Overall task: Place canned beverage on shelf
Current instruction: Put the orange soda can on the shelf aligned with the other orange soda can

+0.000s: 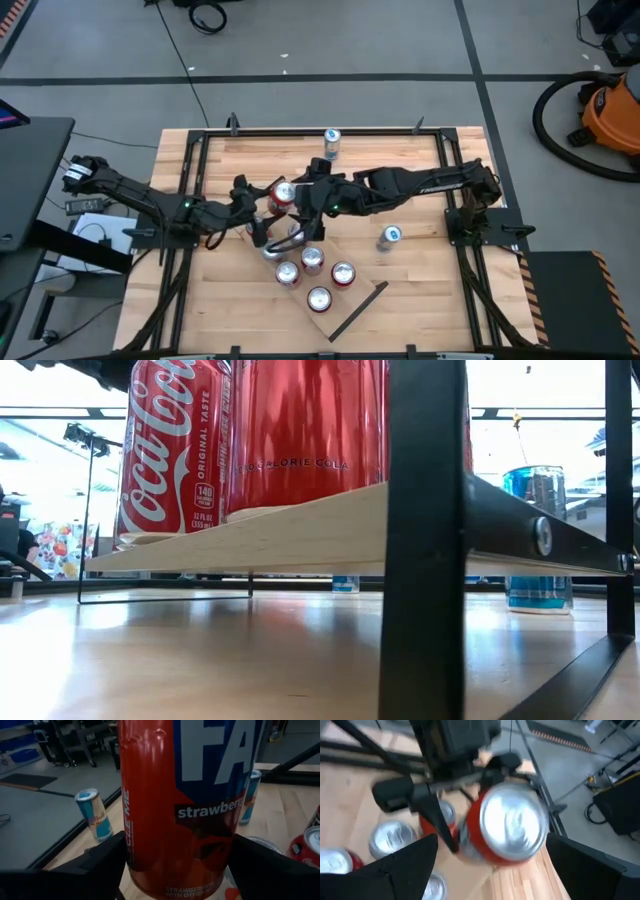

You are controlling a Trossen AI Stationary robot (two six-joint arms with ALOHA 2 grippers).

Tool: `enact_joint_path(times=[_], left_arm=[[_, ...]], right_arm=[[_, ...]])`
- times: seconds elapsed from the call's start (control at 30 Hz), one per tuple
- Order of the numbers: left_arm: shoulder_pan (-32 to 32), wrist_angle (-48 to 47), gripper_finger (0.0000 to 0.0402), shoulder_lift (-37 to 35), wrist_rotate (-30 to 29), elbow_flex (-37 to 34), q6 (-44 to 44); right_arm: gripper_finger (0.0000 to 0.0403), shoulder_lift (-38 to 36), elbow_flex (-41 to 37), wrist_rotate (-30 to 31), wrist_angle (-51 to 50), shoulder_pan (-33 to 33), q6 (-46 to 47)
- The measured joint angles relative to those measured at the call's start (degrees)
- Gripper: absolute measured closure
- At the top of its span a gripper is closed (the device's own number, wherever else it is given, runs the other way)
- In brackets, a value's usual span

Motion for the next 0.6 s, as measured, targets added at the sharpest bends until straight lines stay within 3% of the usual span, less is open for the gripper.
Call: enact_joint_path(times=[0.23, 0.6], left_arm=[[-0.2, 8.4, 0.0097, -0.1, 0.1, -3.4, 1.9], [-0.2, 9.6, 0.0097, -0.1, 0.1, -3.7, 2.5]], right_arm=[[0.0021, -1.7, -7.1, -0.1, 14.2, -1.4, -1.8], [0.0021, -2.1, -17.2, -0.7, 35.2, -3.0, -5.4]])
